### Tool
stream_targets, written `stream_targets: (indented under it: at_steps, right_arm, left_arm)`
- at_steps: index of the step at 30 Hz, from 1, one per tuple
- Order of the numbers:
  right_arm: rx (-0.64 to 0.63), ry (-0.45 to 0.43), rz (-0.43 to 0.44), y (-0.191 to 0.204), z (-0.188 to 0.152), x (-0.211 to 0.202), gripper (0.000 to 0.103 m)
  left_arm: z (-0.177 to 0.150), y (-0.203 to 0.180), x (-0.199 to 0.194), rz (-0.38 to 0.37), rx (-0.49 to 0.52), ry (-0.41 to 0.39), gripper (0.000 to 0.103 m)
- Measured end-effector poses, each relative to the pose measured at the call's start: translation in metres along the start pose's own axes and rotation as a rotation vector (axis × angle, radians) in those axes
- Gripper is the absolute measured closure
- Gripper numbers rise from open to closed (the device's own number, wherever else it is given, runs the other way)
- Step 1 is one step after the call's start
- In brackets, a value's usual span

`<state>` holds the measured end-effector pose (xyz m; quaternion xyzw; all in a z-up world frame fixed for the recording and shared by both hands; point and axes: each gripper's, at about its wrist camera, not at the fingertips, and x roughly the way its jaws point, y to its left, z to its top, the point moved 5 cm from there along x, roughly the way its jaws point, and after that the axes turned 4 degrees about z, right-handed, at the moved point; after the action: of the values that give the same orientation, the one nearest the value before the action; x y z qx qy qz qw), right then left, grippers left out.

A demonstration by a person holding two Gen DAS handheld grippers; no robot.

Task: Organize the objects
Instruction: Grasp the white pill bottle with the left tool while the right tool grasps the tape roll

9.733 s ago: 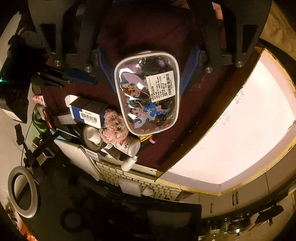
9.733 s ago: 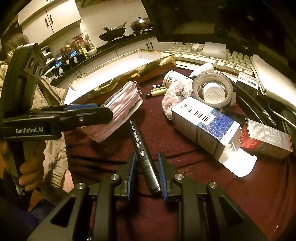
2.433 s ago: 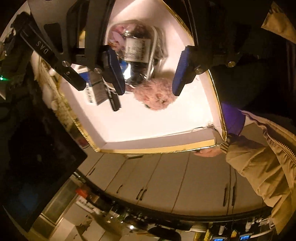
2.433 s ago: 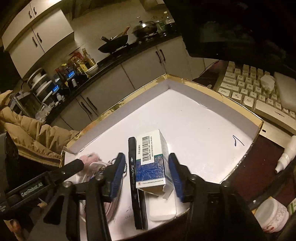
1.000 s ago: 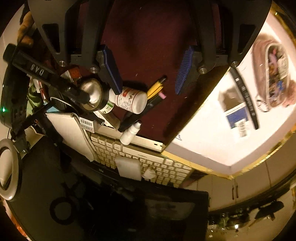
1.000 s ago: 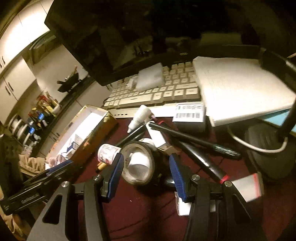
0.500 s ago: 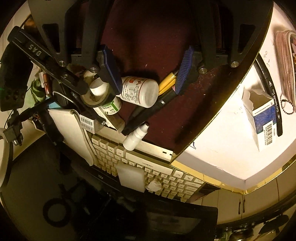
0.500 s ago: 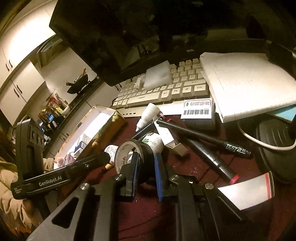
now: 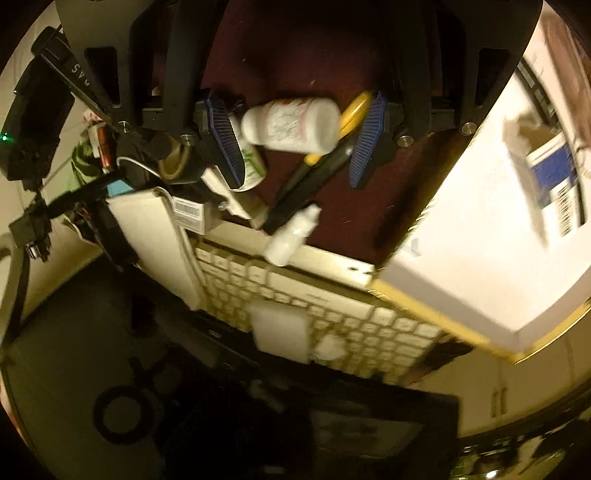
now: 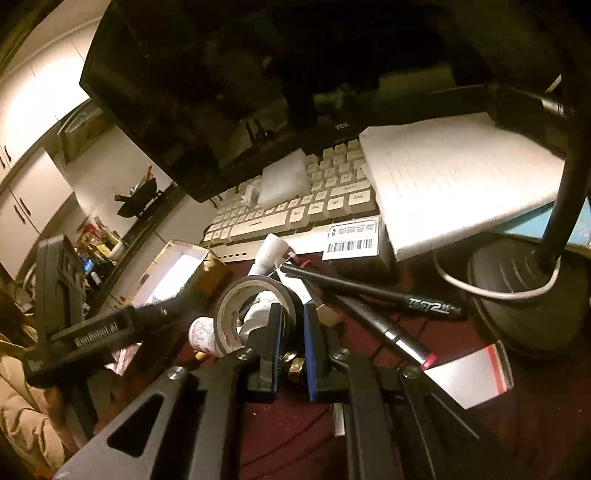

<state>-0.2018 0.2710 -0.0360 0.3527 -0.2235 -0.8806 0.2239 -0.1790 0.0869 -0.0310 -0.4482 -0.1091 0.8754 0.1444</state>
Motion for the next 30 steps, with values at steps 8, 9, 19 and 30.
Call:
stream_targets:
  at_steps: [8,9,19,30]
  right_arm:
    - [0.01,-0.004,-0.024,-0.004,-0.001,-0.002,0.094]
    - [0.014,-0.001,-0.022,-0.004,-0.002,-0.002,0.094]
    - [0.059,0.028,0.004,-0.008,-0.005,0.004,0.09]
    - [0.065,0.042,0.016,-0.008,-0.007,0.009,0.08]
  left_arm:
    - [-0.04,-0.015,0.0,-0.033,0.131,0.118,0.044]
    - [-0.046,-0.017,-0.003,-0.044,0.144,0.131,0.044]
    - [-0.049,-0.024,-0.01,0.037,0.196,0.088,0.044]
    - [-0.055,-0.022,0.008,0.138,0.23,0.073,0.068]
